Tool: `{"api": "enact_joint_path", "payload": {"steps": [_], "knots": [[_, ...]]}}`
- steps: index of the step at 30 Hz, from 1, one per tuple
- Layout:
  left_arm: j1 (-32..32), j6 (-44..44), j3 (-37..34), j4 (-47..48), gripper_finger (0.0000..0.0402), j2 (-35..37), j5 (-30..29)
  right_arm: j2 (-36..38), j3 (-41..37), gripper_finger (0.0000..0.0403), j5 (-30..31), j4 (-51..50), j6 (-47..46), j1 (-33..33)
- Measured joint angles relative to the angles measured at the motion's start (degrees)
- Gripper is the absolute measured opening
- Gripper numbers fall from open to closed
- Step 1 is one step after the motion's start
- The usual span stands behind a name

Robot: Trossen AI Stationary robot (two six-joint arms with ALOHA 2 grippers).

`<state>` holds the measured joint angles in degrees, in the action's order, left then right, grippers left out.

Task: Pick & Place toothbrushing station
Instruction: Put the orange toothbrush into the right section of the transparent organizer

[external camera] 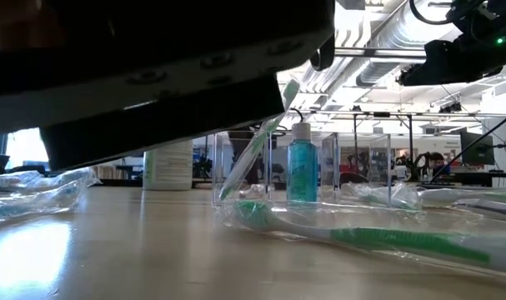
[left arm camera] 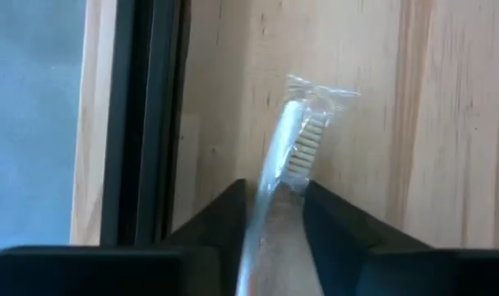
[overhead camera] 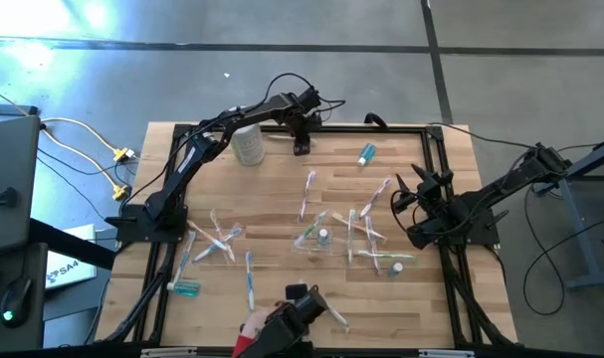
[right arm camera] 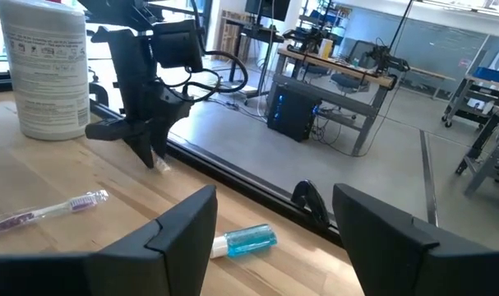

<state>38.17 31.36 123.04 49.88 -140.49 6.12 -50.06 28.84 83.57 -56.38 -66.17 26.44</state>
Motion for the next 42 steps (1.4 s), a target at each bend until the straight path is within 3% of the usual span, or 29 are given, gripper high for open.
{"api": "enact_joint_path", "payload": {"steps": [3, 5, 9, 14, 23, 39, 42], "knots": [[0.0, 0.1, 0.0, 0.3, 0.0033, 0.0, -0.2, 0.0, 0.0, 0.0236, 0.0, 0.0, 0.0, 0.0], [0.0, 0.7, 0.0, 0.7, 0.0013, 0.0, -0.6, 0.0, 0.0, 0.0236, 0.0, 0.0, 0.0, 0.0], [-0.7, 4.2, 0.0, 2.8, 0.0017, 0.0, -2.0, 0.0, 0.0, 0.0236, 0.0, 0.0, 0.0, 0.0], [-2.8, 7.4, -0.1, 4.8, 0.0007, 0.7, -9.0, 0.0, 0.0, 0.0236, 0.0, 0.0, 0.0, 0.0], [-5.1, 7.9, -0.3, 6.5, 0.0008, 6.4, -12.9, 0.0, 0.0, 0.0236, 0.0, 0.0, 0.0, 0.0], [-15.1, 4.6, -0.1, 6.3, 0.0008, 26.6, -11.4, 0.0, 0.0, 0.0236, -0.1, 6.5, 0.0, 0.0], [-17.9, 2.5, -0.1, 4.8, 0.0008, 30.2, -7.4, 0.0, 0.0, 0.0236, -2.9, 8.9, 0.0, 0.0]]}}
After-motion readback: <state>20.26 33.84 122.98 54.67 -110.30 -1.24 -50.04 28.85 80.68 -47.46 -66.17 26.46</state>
